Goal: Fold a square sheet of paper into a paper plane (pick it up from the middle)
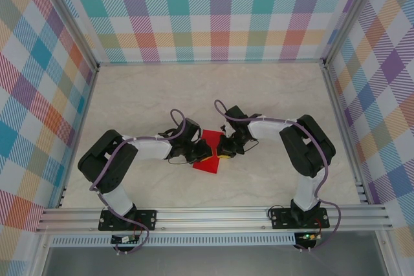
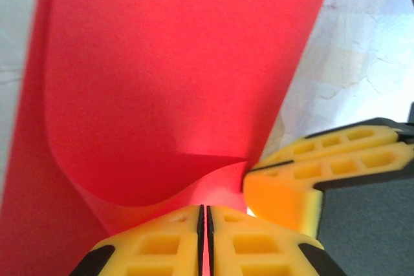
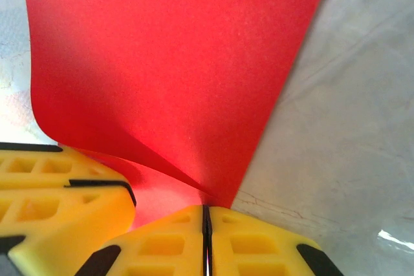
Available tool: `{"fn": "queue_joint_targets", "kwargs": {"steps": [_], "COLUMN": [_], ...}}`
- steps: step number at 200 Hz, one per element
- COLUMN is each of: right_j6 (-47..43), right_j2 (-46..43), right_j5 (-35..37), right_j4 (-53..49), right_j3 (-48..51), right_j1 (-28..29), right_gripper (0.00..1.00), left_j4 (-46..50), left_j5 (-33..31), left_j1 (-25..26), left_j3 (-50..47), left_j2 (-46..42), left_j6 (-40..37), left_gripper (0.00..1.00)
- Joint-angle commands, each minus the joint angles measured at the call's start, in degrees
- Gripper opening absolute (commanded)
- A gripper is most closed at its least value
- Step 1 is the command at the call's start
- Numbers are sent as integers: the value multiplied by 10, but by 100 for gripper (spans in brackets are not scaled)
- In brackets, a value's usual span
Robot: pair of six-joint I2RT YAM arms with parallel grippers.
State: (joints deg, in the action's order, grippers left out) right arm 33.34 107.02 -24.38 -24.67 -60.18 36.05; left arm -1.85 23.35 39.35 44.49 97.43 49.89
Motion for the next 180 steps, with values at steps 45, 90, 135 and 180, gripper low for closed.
{"fn": "queue_joint_targets", "kwargs": {"steps": [45,90,135,180], "right_j6": [-19,-24,-23,-24], "right_j2": [50,51,56,59], "right_j5": [103,109,109,115], "right_j4": [-52,-51,-47,-50], "right_j3": [1,6,7,8], "right_j1": [8,12,13,13], "right_gripper": [9,9,9,9], "left_j4": [65,29,31,50], "left_j5": [-74,-59,-81,-91], "left_j1": [5,4,-14,-36], "left_j3": [2,5,12,4], "left_j2": [11,-21,-8,-5], "left_j6": [-9,-10,-15,-25], "left_gripper": [12,13,13,13]}}
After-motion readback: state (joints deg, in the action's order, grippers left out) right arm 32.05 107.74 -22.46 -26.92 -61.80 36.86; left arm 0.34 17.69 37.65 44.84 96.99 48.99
